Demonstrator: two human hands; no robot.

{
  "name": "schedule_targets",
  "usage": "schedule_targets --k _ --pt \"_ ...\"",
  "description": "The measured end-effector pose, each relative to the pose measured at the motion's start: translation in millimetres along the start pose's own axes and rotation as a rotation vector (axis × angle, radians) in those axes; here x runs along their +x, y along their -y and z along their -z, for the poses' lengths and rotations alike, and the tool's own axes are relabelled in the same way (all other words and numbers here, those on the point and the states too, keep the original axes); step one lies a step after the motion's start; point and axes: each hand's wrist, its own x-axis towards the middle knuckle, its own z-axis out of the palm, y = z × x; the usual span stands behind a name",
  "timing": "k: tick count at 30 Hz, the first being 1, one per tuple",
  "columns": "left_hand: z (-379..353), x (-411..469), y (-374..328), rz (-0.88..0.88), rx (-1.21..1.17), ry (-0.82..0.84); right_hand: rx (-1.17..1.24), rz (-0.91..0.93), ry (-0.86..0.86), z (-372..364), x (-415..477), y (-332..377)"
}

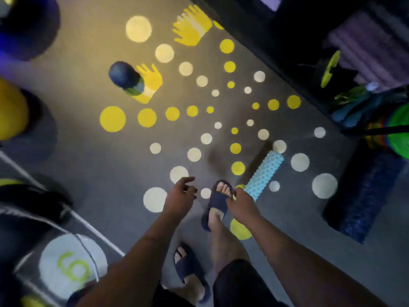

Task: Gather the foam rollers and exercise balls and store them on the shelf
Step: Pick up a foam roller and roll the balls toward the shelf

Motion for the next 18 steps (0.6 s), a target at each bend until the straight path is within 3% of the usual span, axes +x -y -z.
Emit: schedule_targets --k 6,10,12,18 --pt "102 -27 173 0.299 -0.092 -0.232 -0.494 0.229 0.083 -90 -30 79" --pt "129 -76 296 0.398 -0.243 -0.326 -0.848 0.431 0.108 -183 -71 123" --pt "129 -101 370 0.436 -0.344 -0.358 -0.939 0.53 0.162 -246 -82 126" --pt "119 -181 612 0.583 -0.639 -0.515 -1.135 0.583 0.251 -465 -109 64"
